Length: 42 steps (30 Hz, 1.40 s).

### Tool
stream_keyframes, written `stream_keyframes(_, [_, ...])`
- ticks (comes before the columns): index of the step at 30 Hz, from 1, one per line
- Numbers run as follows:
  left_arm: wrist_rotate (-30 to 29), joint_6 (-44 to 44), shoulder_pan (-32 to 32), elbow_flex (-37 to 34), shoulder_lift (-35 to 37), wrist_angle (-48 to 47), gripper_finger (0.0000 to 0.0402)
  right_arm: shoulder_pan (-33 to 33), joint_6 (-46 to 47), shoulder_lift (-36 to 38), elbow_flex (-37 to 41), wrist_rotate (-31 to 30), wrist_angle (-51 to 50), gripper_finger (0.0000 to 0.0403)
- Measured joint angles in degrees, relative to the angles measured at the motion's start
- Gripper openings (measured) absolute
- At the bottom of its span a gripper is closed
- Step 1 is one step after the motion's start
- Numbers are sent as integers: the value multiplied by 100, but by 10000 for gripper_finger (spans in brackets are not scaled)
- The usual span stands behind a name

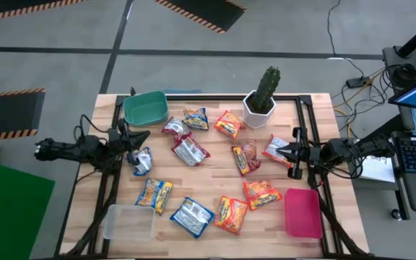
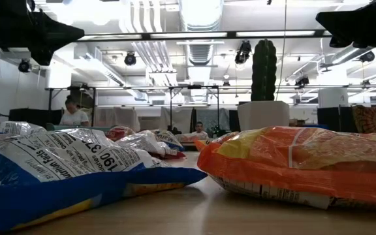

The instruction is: Sort Maruchan noodles

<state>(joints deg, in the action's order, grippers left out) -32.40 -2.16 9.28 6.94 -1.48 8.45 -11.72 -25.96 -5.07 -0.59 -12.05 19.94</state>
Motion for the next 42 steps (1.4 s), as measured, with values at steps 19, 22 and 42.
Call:
stream_keyframes(19, [307,4114,4,-107,-1104,651,0,2,0,1,0,2,-2,9])
stream_keyframes(22, [405,4392,4,-109,-1623,984,0,0,0,0,-1,2,-1,9])
stream_keyframes(42, [1502,3639,7,-98,-3959,4974,0,4,3558,-403,-442,-658,720,9])
